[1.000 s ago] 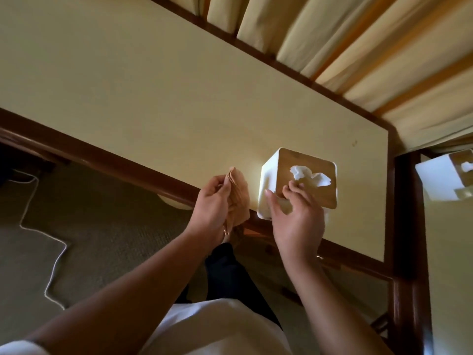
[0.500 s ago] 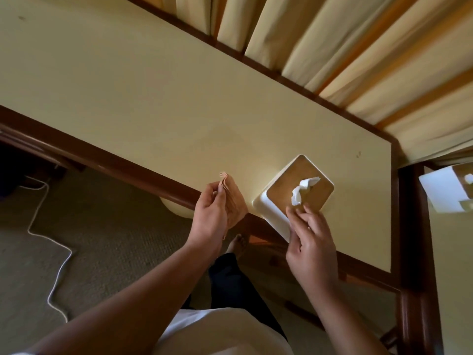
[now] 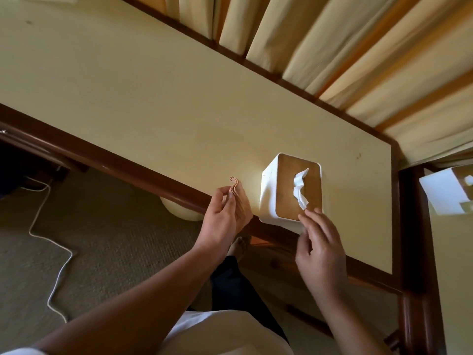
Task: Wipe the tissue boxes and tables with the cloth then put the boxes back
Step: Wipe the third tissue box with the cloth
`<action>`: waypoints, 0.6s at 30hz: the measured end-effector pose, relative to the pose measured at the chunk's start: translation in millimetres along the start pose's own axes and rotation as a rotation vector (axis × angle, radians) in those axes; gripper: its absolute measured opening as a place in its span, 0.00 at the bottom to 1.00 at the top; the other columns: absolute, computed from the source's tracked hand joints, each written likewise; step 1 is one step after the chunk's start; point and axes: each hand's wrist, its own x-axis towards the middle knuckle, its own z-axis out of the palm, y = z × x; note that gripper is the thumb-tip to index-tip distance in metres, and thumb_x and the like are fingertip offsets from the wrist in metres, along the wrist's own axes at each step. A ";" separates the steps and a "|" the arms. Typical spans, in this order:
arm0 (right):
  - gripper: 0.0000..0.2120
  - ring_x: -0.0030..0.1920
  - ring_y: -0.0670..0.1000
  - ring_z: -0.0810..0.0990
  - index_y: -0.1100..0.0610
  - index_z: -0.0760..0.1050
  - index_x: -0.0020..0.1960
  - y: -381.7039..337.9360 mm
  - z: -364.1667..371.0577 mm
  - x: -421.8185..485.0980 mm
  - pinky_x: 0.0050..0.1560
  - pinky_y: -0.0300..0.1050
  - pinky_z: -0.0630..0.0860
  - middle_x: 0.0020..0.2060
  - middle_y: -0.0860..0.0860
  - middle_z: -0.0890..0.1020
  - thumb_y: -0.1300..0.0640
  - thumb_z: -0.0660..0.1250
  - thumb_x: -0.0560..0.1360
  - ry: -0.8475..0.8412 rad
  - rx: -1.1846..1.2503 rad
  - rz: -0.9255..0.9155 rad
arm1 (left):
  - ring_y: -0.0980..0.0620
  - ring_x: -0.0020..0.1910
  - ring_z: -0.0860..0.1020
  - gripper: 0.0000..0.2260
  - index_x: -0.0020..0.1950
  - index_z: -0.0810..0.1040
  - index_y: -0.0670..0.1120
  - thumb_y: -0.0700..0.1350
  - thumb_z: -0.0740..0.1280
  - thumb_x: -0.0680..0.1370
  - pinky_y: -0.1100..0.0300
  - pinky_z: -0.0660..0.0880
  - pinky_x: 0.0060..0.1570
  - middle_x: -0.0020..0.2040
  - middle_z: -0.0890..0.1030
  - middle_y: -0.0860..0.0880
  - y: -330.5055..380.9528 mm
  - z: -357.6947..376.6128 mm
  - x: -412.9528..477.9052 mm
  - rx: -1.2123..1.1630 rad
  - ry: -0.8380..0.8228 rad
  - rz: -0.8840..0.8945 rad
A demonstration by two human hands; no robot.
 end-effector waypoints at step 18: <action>0.27 0.82 0.53 0.60 0.63 0.68 0.78 -32.3 18.3 -4.0 0.76 0.62 0.68 0.78 0.55 0.68 0.54 0.57 0.81 -0.176 0.061 0.026 | 0.47 0.56 0.86 0.20 0.60 0.83 0.51 0.60 0.55 0.88 0.46 0.82 0.62 0.55 0.87 0.45 24.6 72.4 41.8 0.155 -0.209 -0.049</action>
